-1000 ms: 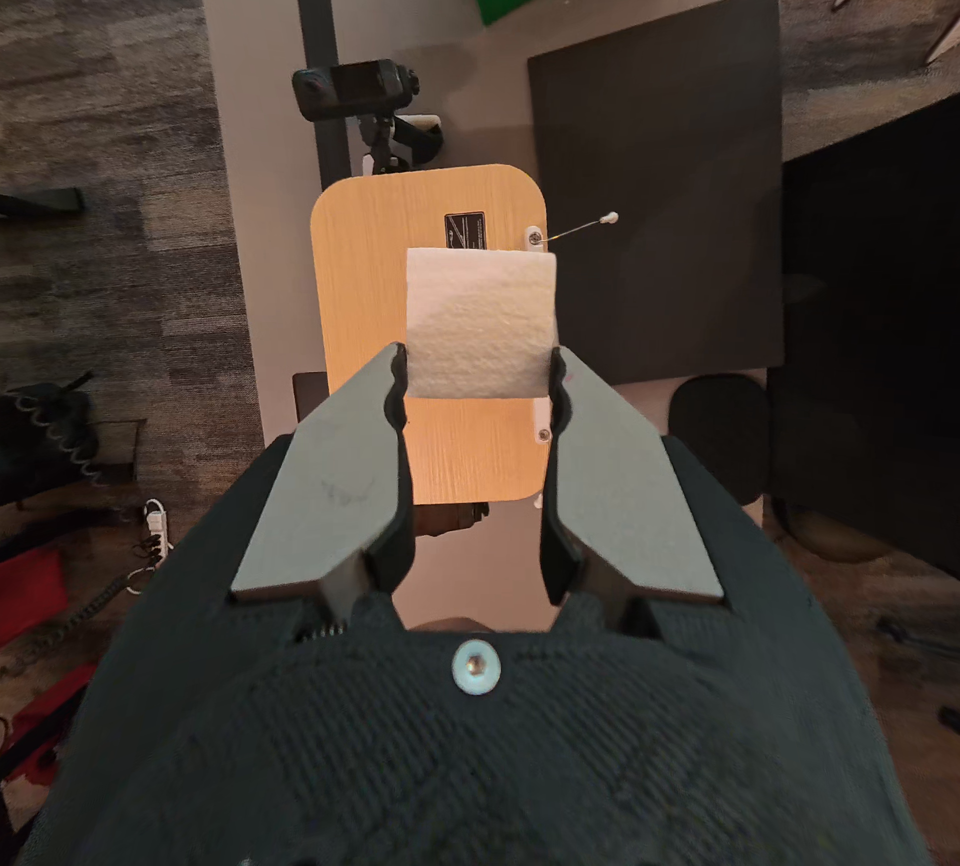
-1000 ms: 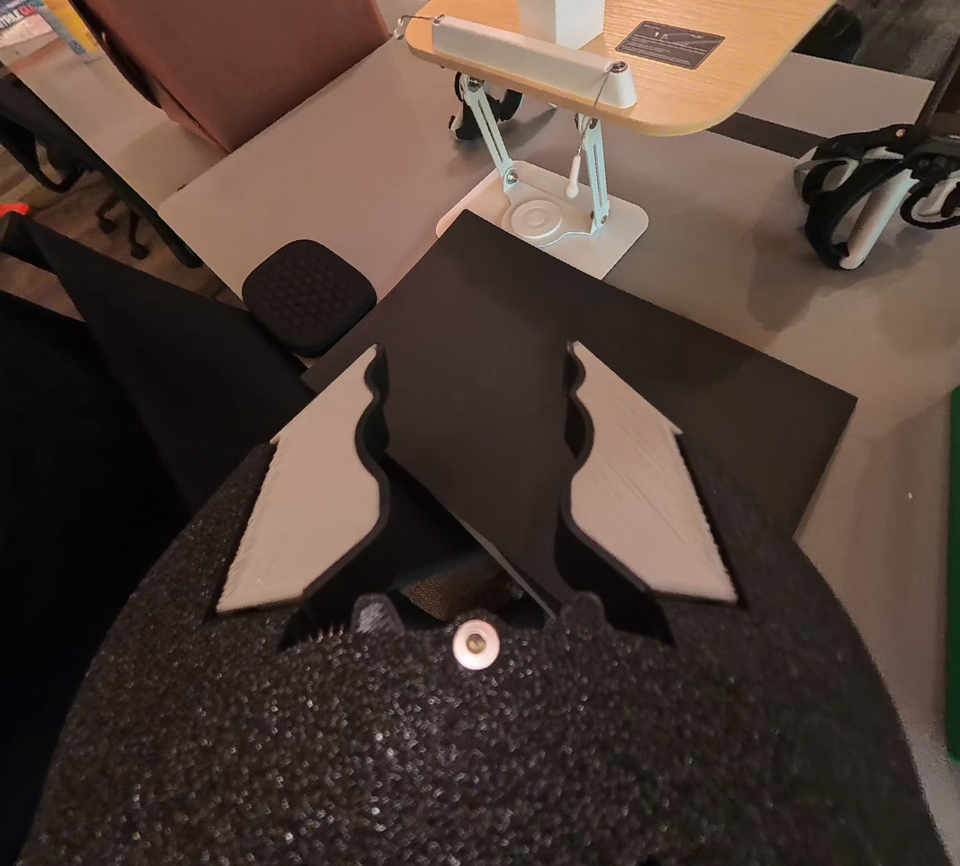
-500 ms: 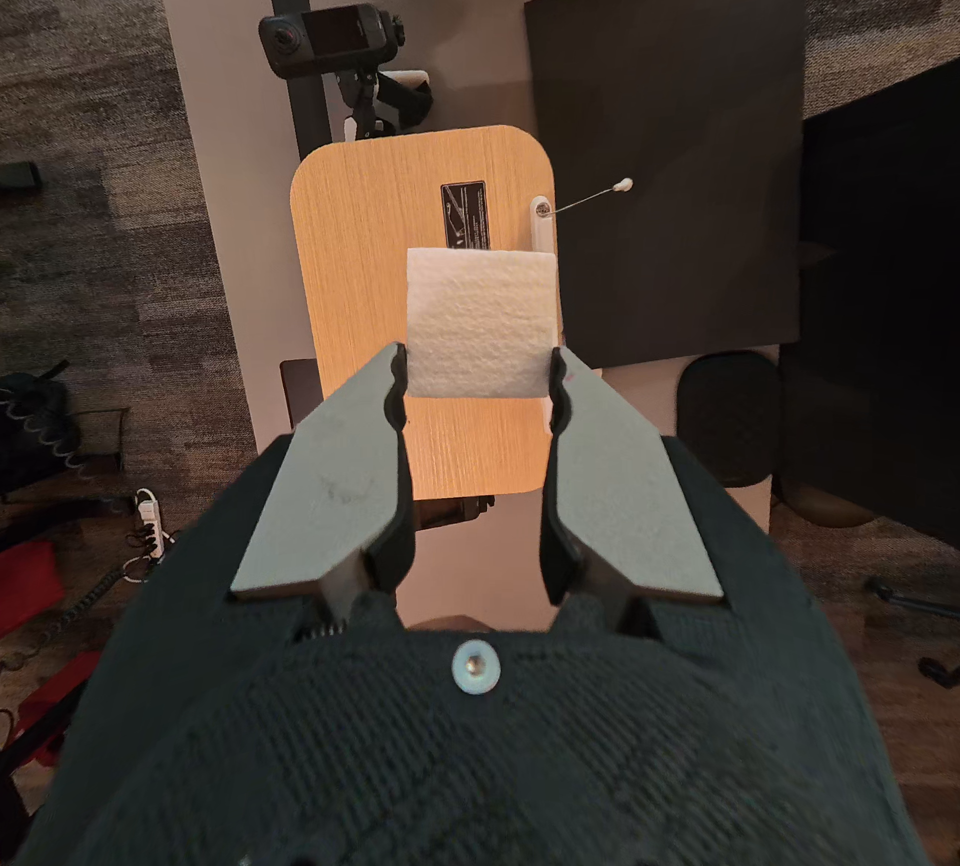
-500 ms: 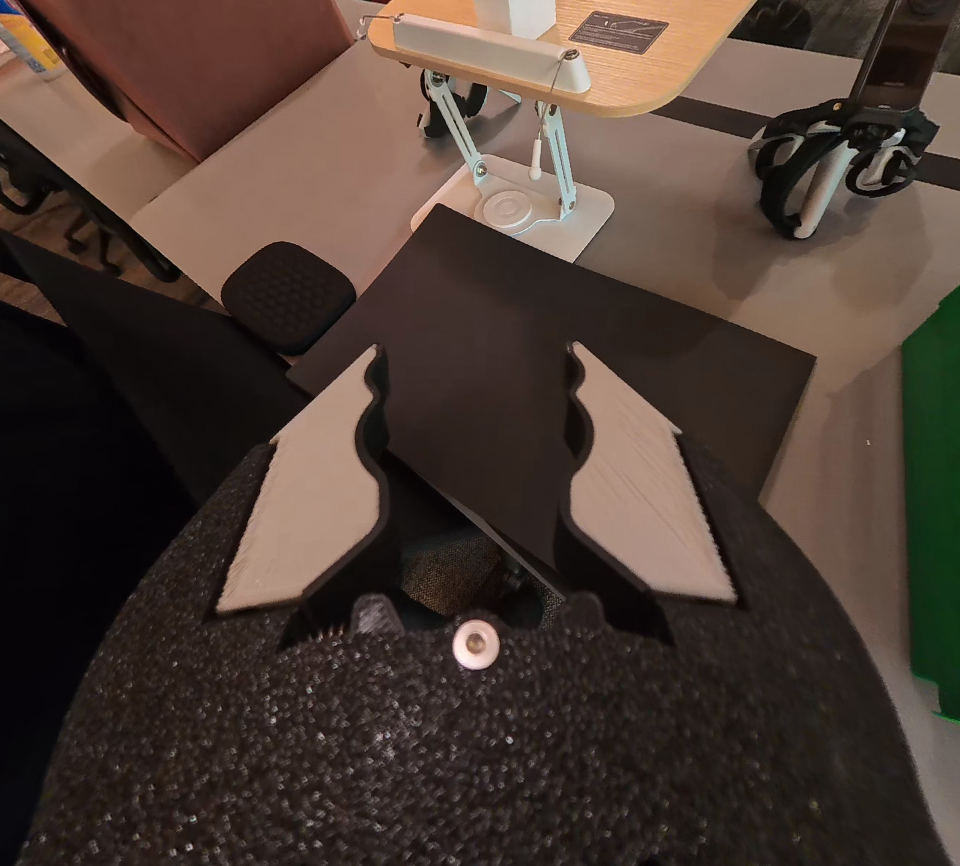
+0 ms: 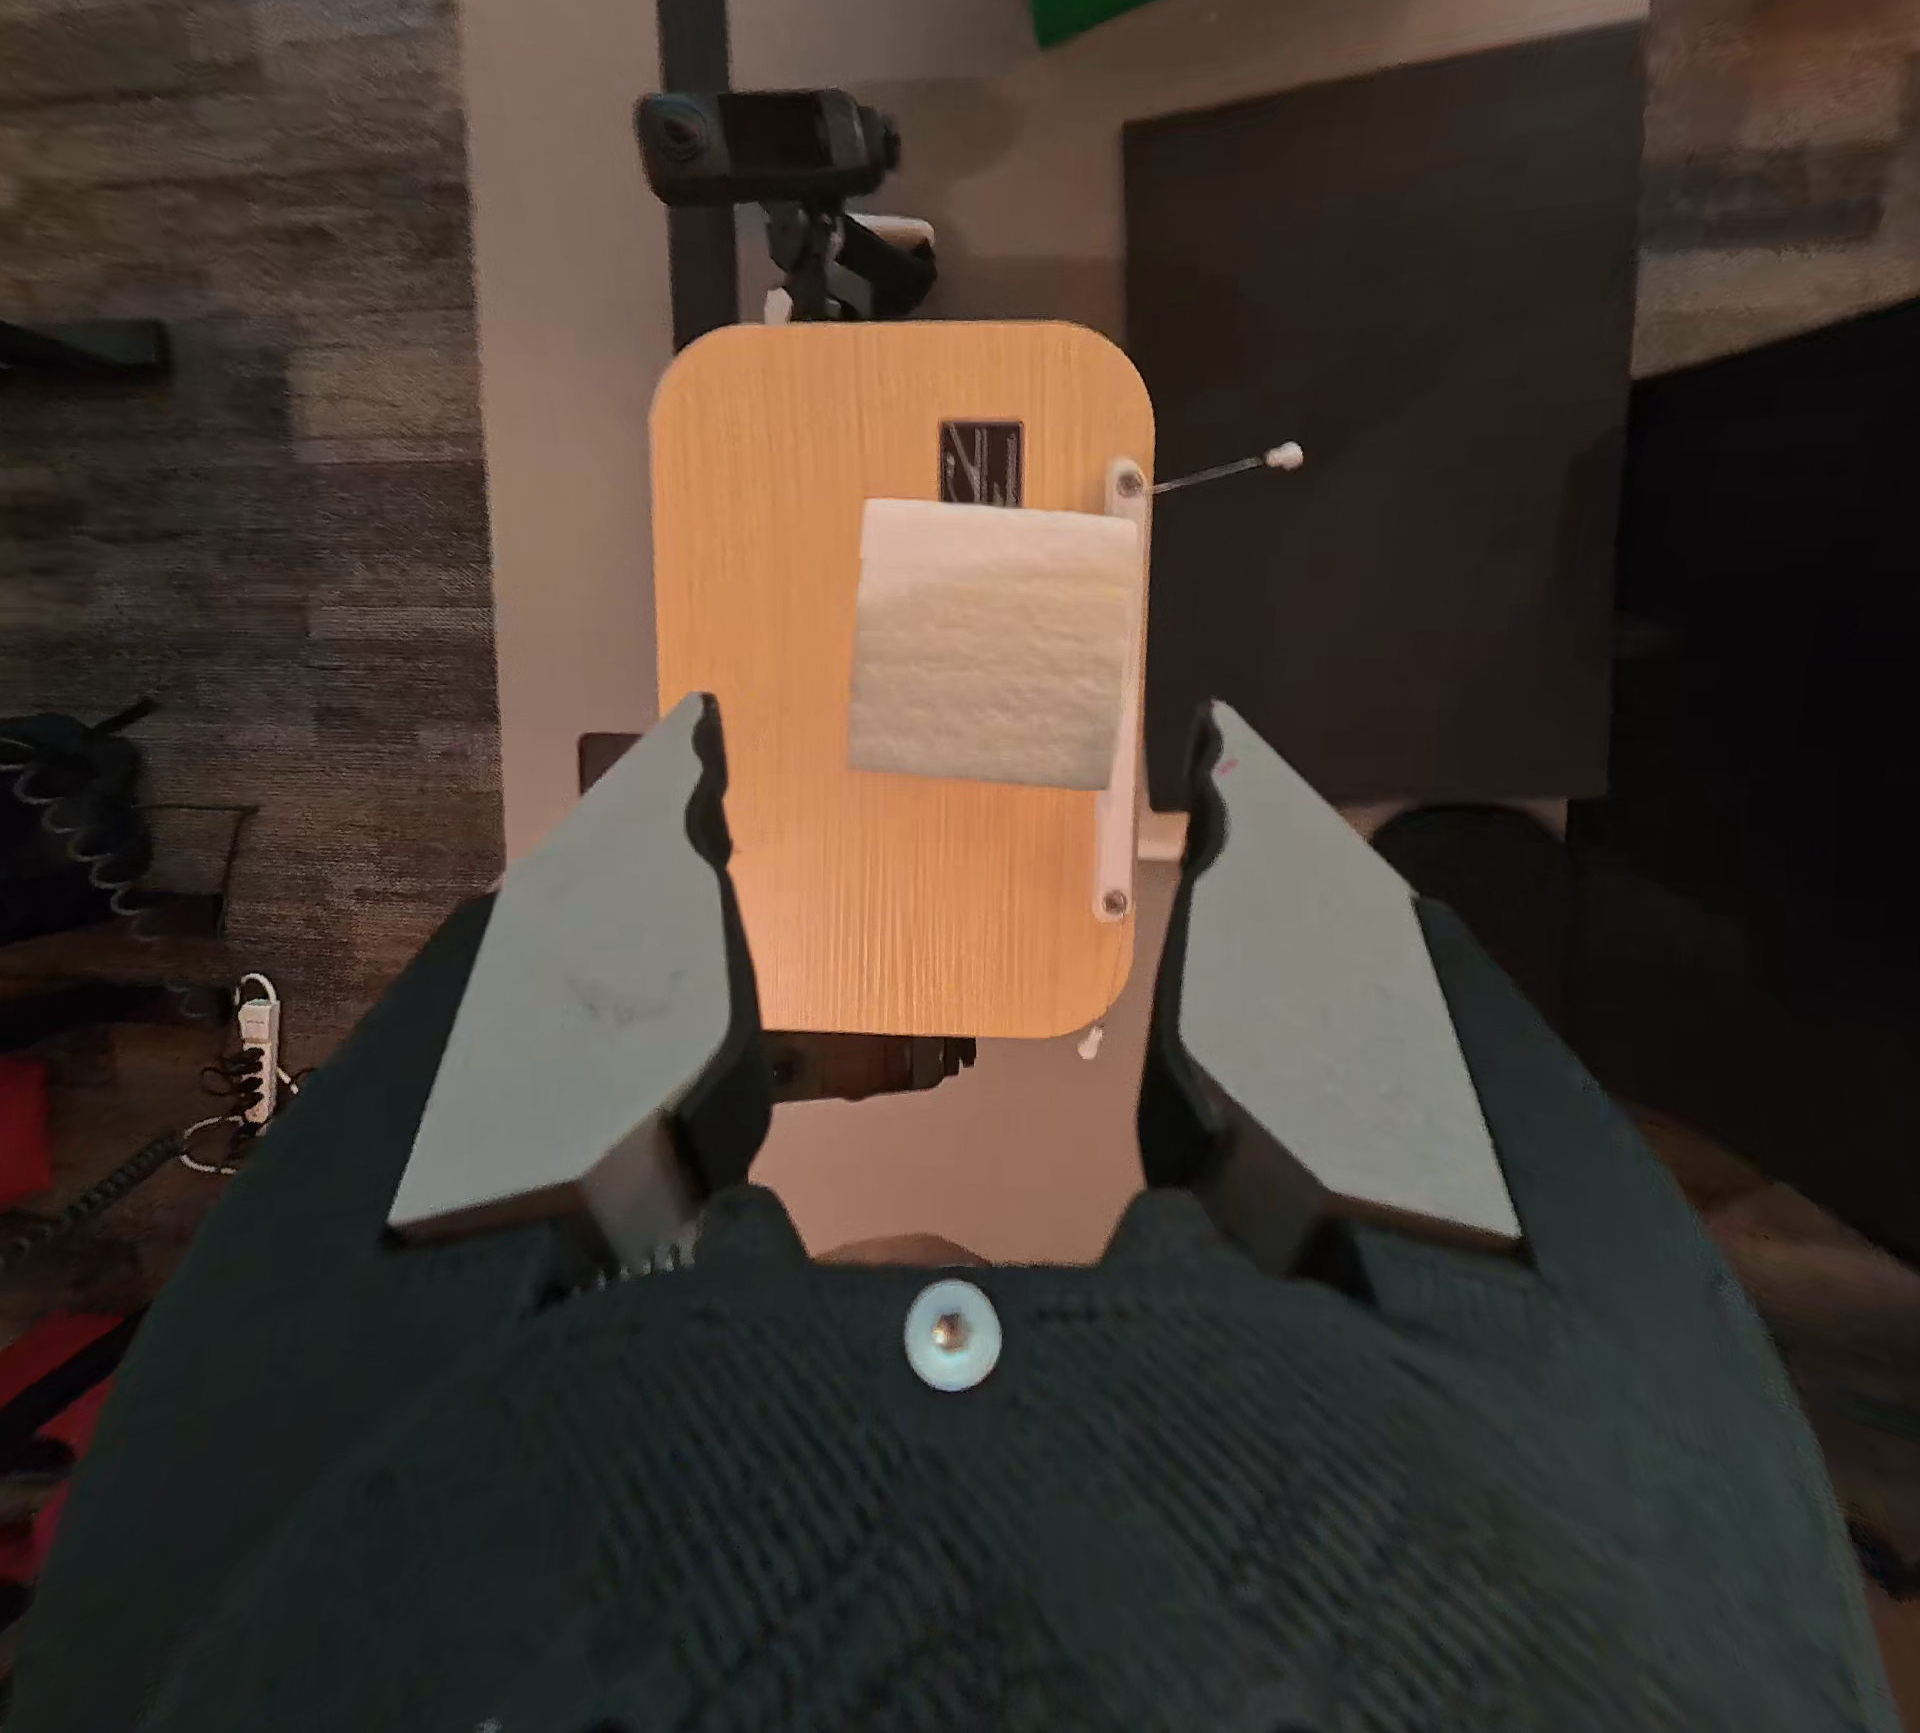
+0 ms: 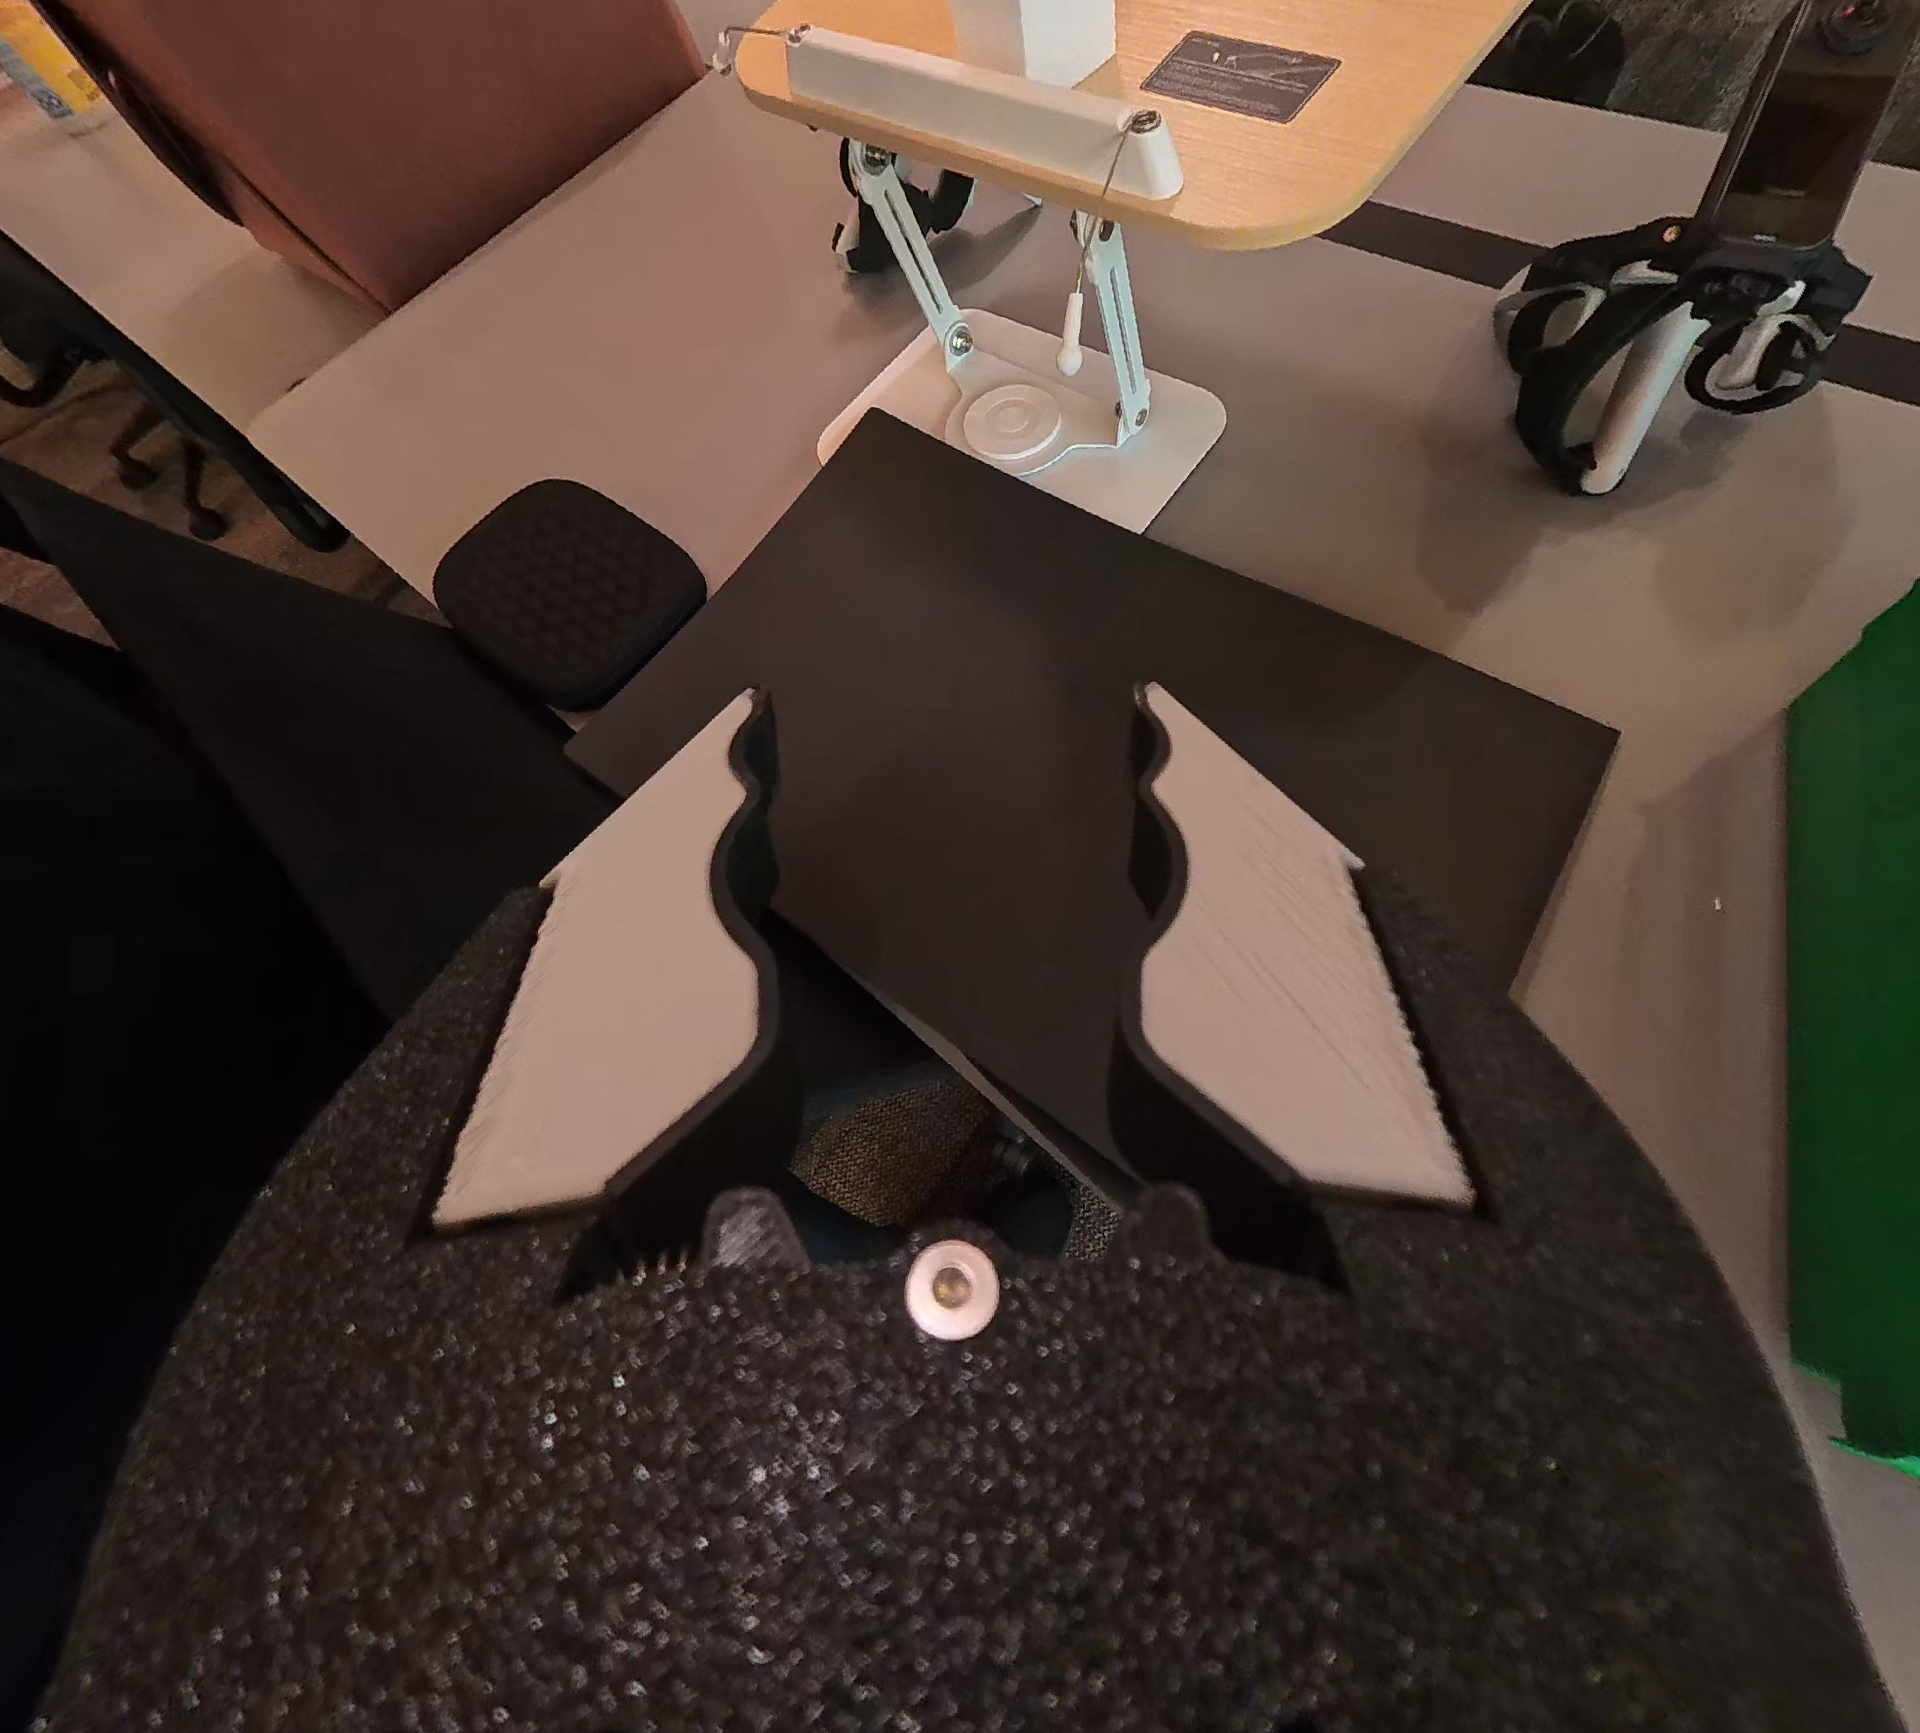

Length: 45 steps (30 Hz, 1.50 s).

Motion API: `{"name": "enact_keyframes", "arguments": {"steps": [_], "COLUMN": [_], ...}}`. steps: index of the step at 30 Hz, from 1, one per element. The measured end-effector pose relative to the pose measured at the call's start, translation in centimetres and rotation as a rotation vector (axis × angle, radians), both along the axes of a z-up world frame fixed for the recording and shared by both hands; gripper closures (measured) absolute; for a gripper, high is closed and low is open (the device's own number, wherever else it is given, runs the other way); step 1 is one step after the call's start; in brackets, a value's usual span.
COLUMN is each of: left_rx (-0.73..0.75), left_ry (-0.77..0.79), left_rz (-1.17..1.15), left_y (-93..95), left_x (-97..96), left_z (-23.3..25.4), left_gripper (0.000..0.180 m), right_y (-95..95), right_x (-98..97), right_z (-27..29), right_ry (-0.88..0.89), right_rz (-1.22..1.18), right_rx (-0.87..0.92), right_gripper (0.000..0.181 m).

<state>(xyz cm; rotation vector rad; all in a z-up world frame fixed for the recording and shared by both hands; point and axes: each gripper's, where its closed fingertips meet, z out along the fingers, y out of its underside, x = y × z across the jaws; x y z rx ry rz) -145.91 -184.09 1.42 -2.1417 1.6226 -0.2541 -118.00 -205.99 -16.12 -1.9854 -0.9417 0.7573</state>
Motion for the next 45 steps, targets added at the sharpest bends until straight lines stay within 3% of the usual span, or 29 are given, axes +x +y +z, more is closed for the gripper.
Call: {"name": "enact_keyframes", "arguments": {"steps": [5,7,12,15,16,20,22,25,27,28,31,32,33,34,37,45], "left_rx": [0.201,0.285,0.314,0.191,0.147,0.028,-0.01,0.052,0.129,0.148,0.176,0.188,0.203,0.218,0.254,0.263], "left_ry": [-0.147,-0.183,-0.232,-0.328,-0.321,-0.195,-0.207,-0.207,-0.205,-0.202,-0.199,-0.204,-0.212,-0.228,-0.259,-0.244], "left_rz": [0.17,0.254,0.426,0.52,0.562,0.792,0.876,0.959,1.008,1.018,1.05,1.075,1.103,1.123,1.13,1.206], "left_y": [-0.6,-2.3,-9.8,-15.0,-16.4,-20.2,-21.6,-22.7,-23.0,-23.3,-24.1,-24.2,-24.4,-24.6,-25.4,-26.5], "left_x": [-1.5,-2.9,-4.8,-2.3,-1.6,-0.9,-0.3,-0.9,-1.7,-1.9,-2.5,-2.9,-3.4,-3.8,-4.7,-6.8], "left_z": [2.5,2.3,-3.7,-11.2,-14.4,-25.5,-27.9,-28.7,-28.3,-28.2,-28.0,-27.8,-27.5,-27.2,-26.4,-27.8], "left_gripper": [0.075,0.081,0.077,0.097,0.108,0.122,0.133,0.16,0.157,0.156,0.146,0.145,0.145,0.146,0.178,0.18], "right_y": [2.2,3.5,5.9,6.9,7.2,8.3,8.6,8.2,7.9,8.1,8.8,9.2,9.7,10.4,12.0,19.5], "right_x": [1.3,2.2,2.6,1.7,1.2,-1.8,-3.5,-6.9,-8.8,-9.3,-10.6,-10.8,-10.7,-10.7,-12.2,-14.4], "right_z": [-0.7,-1.1,-1.7,-2.2,-2.4,-2.9,-3.1,-2.9,-2.5,-2.5,-2.9,-3.2,-3.6,-3.8,-3.4,-1.5], "right_ry": [-0.168,-0.262,-0.367,-0.377,-0.377,-0.331,-0.307,-0.224,-0.173,-0.171,-0.192,-0.222,-0.265,-0.297,-0.28,-0.32], "right_rz": [-0.114,-0.183,-0.286,-0.292,-0.291,-0.262,-0.242,-0.159,-0.112,-0.113,-0.091,-0.086,-0.089,-0.095,-0.075,-0.19], "right_rx": [0.044,0.067,0.075,0.065,0.061,0.017,0.0,-0.018,-0.016,-0.002,0.001,-0.004,-0.003,0.01,0.001,0.045], "right_gripper": [0.114,0.114,0.114,0.114,0.114,0.113,0.112,0.109,0.092,0.094,0.106,0.12,0.141,0.181,0.181,0.181]}}
